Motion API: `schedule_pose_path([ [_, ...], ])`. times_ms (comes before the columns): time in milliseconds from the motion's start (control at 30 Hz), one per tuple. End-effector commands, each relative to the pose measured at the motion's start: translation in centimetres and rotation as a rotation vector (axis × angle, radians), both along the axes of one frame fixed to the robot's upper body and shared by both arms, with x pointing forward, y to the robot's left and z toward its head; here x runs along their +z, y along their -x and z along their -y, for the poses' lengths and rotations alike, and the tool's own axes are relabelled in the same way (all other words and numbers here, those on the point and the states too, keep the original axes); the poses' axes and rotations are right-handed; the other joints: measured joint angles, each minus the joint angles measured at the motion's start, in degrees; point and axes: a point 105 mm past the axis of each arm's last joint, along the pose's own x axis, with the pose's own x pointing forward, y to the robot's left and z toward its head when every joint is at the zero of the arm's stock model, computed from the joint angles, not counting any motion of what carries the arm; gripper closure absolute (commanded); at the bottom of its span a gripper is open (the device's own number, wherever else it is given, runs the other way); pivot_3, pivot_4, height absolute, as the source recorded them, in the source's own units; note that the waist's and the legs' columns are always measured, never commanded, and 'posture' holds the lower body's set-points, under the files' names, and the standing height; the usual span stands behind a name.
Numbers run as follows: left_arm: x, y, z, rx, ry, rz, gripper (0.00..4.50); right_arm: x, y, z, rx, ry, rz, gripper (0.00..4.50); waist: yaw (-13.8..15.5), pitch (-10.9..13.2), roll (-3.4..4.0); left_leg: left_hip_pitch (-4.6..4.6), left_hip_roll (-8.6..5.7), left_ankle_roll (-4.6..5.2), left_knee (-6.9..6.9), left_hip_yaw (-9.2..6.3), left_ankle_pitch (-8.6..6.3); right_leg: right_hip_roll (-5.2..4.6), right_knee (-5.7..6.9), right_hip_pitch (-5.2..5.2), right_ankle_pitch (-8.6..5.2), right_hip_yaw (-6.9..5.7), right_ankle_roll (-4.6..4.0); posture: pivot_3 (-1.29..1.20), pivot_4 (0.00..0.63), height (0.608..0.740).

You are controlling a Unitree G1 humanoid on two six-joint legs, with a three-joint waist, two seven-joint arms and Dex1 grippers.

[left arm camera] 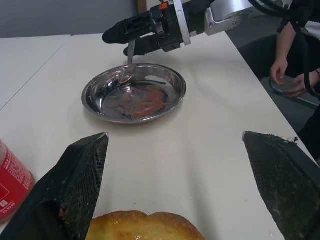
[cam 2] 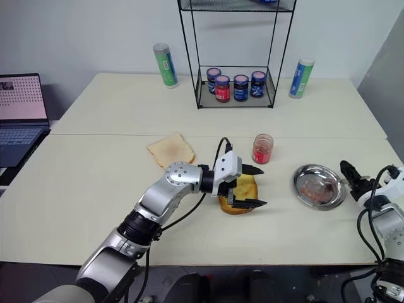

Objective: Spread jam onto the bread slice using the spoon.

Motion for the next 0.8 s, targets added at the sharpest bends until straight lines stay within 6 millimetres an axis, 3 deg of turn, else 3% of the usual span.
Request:
schedule_pose_path([
  [33, 1.7, -0.2, 0.1, 0.0, 0.048, 0.05, 0.0, 2.0, 0.1, 1.2, -0.021, 0.03, 0.061, 0.01, 0.0, 0.0, 0.0, 0.0, 0.0, 0.0, 0.0, 0.0, 0.0, 0.0, 0.0, 0.0, 0.01, 0.0, -0.01, 0.0, 0.15, 0.74],
  [200, 1.9, -0.4, 0.1, 0.01, 0.057, 0.054, 0.0, 2.6, -0.1, -0.3, 0.039, 0.02, 0.078, 0.01, 0.0, 0.0, 0.0, 0.0, 0.01, 0.0, 0.0, 0.0, 0.0, 0.0, 0.0, 0.0, 0.02, 0.0, -0.04, 0.0, 0.15, 0.74],
  [300, 2.0, -0.5, 0.0, 0.017, 0.058, 0.058, 0.0, 2.3, 0.0, 0.0, 0.025, 0.035, 0.063, 0.01, 0.0, 0.0, 0.01, 0.0, 0.01, 0.0, 0.0, -0.01, 0.0, 0.0, 0.01, 0.0, 0.02, -0.01, -0.04, 0.0, 0.15, 0.74],
  [433, 3.0, -1.3, -1.9, 0.065, 0.051, 0.059, 0.0, 4.2, 1.4, 3.2, -0.084, 0.124, 0.065, 0.01, 0.1, 0.0, 0.04, 0.0, -0.01, 0.0, 0.01, 0.0, 0.0, -0.01, 0.01, 0.0, 0.02, -0.01, -0.04, 0.0, 0.15, 0.74],
  [533, 4.6, -2.5, -4.7, 0.128, 0.047, 0.061, 0.0, 6.3, 2.6, 4.5, -0.082, 0.346, 0.027, 0.01, 0.1, 0.0, 0.12, 0.0, -0.01, 0.0, 0.01, 0.0, 0.0, -0.01, 0.02, 0.0, 0.02, 0.0, -0.03, 0.0, 0.15, 0.74],
  [667, 5.9, -3.5, -10.2, 0.24, -0.028, 0.046, 0.0, 9.5, 2.8, -0.5, 0.233, 0.573, 0.05, 0.01, -1.1, 0.0, 0.2, 0.06, 0.04, 0.0, -0.01, 0.01, 0.0, 0.04, 0.05, -0.02, -0.09, 0.03, 0.15, 0.0, 0.15, 0.74],
  [800, 6.0, -3.0, -15.7, 0.323, -0.129, 0.007, 0.0, 10.4, 5.3, -8.8, 0.728, 0.66, 0.053, 0.01, -1.7, 0.0, 0.19, 0.18, 0.16, 0.0, -0.04, -0.09, 0.0, 0.15, 0.1, 0.04, -0.13, -0.03, 0.2, 0.0, 0.15, 0.74],
])
